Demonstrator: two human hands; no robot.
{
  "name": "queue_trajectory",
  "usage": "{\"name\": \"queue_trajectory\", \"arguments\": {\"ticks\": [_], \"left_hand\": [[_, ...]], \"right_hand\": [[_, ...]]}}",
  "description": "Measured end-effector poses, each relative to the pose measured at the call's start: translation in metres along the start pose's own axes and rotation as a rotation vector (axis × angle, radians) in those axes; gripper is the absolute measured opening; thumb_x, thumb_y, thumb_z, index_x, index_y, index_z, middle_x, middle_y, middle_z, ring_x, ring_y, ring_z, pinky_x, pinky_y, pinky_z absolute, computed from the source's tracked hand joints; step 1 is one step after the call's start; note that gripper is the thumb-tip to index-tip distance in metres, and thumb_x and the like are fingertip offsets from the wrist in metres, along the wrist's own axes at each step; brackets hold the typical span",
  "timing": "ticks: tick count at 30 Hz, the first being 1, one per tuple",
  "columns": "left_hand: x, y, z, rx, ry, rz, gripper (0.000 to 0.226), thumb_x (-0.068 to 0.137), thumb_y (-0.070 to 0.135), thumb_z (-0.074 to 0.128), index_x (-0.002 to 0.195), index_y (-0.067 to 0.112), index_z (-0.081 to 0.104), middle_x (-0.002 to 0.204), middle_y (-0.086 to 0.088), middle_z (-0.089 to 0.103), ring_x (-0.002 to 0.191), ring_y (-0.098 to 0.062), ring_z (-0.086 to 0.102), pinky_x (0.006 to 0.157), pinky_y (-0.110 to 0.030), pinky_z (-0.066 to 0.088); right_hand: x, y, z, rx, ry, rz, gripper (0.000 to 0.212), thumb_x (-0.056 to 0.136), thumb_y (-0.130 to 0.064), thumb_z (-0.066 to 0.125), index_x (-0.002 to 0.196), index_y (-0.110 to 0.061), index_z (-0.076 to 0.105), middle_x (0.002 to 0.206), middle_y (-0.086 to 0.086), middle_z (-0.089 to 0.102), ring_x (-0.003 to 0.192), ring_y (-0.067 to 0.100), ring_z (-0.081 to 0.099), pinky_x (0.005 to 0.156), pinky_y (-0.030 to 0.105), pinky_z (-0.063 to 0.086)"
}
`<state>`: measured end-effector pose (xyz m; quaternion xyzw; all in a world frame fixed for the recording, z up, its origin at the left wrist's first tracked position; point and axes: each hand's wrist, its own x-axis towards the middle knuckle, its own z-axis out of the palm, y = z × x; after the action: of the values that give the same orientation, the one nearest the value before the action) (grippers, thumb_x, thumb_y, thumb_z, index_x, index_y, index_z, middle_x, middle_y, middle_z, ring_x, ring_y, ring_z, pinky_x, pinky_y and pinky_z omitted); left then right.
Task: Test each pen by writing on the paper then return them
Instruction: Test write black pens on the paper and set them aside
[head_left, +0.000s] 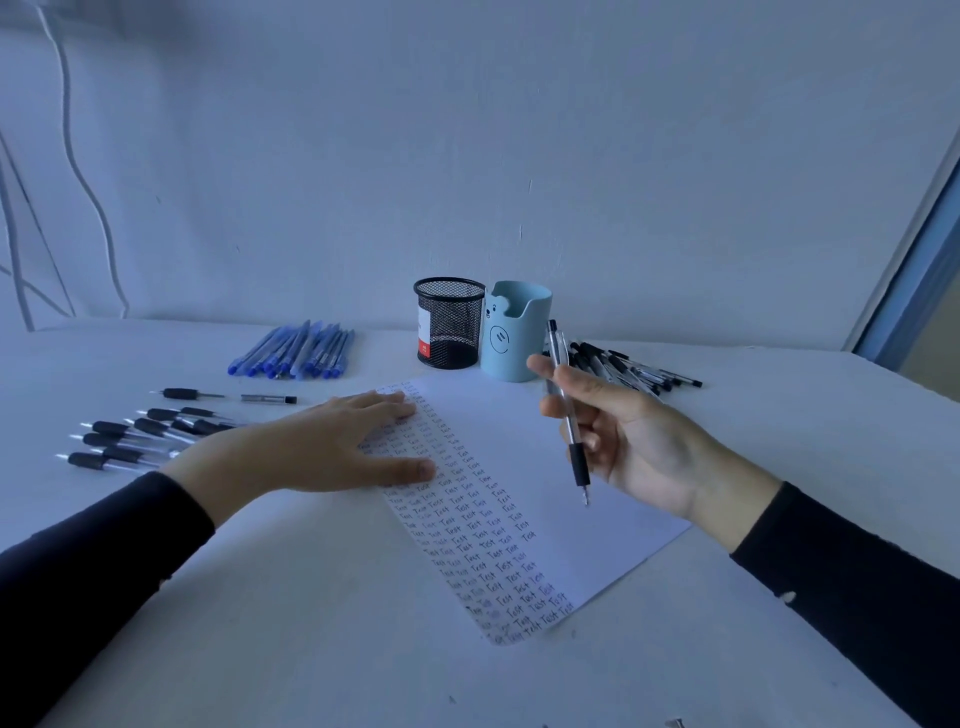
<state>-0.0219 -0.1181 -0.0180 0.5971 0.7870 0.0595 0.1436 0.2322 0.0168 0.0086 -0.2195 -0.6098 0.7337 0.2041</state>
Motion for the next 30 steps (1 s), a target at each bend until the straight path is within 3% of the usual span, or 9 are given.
{"name": "queue_trajectory", "arguments": {"ticks": [3, 5, 8, 11, 15, 20, 22, 26, 30], "left_hand": [[0.0, -0.001, 0.0, 0.008, -0.006, 0.002, 0.114, 0.051, 0.1, 0.033, 0.15, 0.045, 0.017, 0.159, 0.021, 0.01, 0.148, -0.012, 0.012, 0.121, -0.043, 0.012], [0.001, -0.001, 0.0, 0.008, -0.003, 0.003, 0.114, 0.051, 0.1, 0.033, 0.15, 0.045, 0.017, 0.159, 0.021, 0.009, 0.148, -0.012, 0.012, 0.12, -0.042, 0.012], [0.001, -0.001, 0.0, 0.004, -0.002, 0.0, 0.115, 0.05, 0.1, 0.033, 0.15, 0.046, 0.017, 0.159, 0.022, 0.009, 0.148, -0.011, 0.01, 0.119, -0.041, 0.01], [0.001, -0.002, 0.001, 0.004, 0.0, 0.004, 0.115, 0.05, 0.102, 0.032, 0.15, 0.047, 0.017, 0.159, 0.022, 0.009, 0.148, -0.011, 0.011, 0.12, -0.042, 0.011], [0.002, -0.002, 0.001, 0.0, -0.003, 0.002, 0.115, 0.049, 0.101, 0.032, 0.15, 0.047, 0.017, 0.159, 0.022, 0.009, 0.148, -0.011, 0.01, 0.12, -0.043, 0.011], [0.001, 0.0, 0.001, -0.002, 0.002, 0.012, 0.115, 0.05, 0.1, 0.032, 0.15, 0.046, 0.017, 0.159, 0.022, 0.008, 0.148, -0.01, 0.009, 0.12, -0.042, 0.01], [0.0, 0.0, 0.0, -0.006, 0.006, 0.014, 0.114, 0.05, 0.1, 0.033, 0.15, 0.046, 0.017, 0.159, 0.022, 0.009, 0.148, -0.01, 0.009, 0.121, -0.041, 0.01], [-0.002, 0.0, 0.001, 0.001, 0.033, 0.041, 0.11, 0.057, 0.098, 0.028, 0.151, 0.043, 0.018, 0.16, 0.021, 0.008, 0.148, -0.011, 0.01, 0.119, -0.041, 0.011], [0.001, -0.006, -0.006, -0.087, 0.158, 0.063, 0.085, 0.078, 0.082, 0.026, 0.15, 0.037, 0.029, 0.159, 0.017, 0.017, 0.143, -0.013, 0.026, 0.117, -0.041, 0.023]], "right_hand": [[0.008, -0.01, -0.002, 0.078, 0.05, -0.091, 0.02, 0.083, -0.026, 0.062, 0.1, -0.02, 0.071, 0.087, 0.001, 0.073, 0.054, 0.007, 0.044, 0.05, 0.016, 0.041], [0.019, -0.024, -0.012, 0.11, 0.152, -0.267, 0.01, 0.09, -0.012, 0.059, 0.098, -0.013, 0.065, 0.09, 0.006, 0.071, 0.064, 0.011, 0.056, 0.06, 0.021, 0.049], [0.036, -0.038, -0.043, -0.267, 0.527, -0.577, 0.011, 0.091, -0.005, 0.062, 0.09, -0.016, 0.066, 0.089, 0.002, 0.067, 0.078, 0.014, 0.06, 0.079, 0.026, 0.051], [0.048, -0.026, -0.077, -0.61, 0.758, -0.605, 0.011, 0.089, -0.009, 0.063, 0.092, -0.02, 0.067, 0.101, -0.004, 0.065, 0.087, 0.003, 0.062, 0.08, 0.017, 0.05], [0.061, 0.006, -0.105, -0.953, 0.698, -0.557, 0.015, 0.089, -0.002, 0.062, 0.098, -0.013, 0.067, 0.107, 0.005, 0.06, 0.092, 0.011, 0.061, 0.078, 0.007, 0.044], [0.064, 0.017, -0.109, -1.155, 0.653, -0.429, 0.014, 0.092, -0.023, 0.061, 0.097, -0.019, 0.074, 0.106, -0.007, 0.069, 0.097, 0.011, 0.062, 0.092, 0.032, 0.049], [0.061, 0.017, -0.106, -1.184, 0.653, -0.409, 0.019, 0.093, -0.03, 0.058, 0.095, -0.021, 0.075, 0.106, -0.01, 0.07, 0.094, 0.009, 0.062, 0.091, 0.034, 0.049], [0.058, 0.018, -0.087, -1.2, 0.597, -0.571, 0.017, 0.092, -0.018, 0.058, 0.099, -0.019, 0.074, 0.096, -0.009, 0.067, 0.078, 0.005, 0.056, 0.076, 0.029, 0.043], [0.056, 0.026, -0.051, -1.184, 0.397, -0.703, 0.017, 0.087, -0.019, 0.058, 0.091, -0.02, 0.075, 0.091, -0.01, 0.068, 0.084, 0.012, 0.059, 0.079, 0.031, 0.046]]}}
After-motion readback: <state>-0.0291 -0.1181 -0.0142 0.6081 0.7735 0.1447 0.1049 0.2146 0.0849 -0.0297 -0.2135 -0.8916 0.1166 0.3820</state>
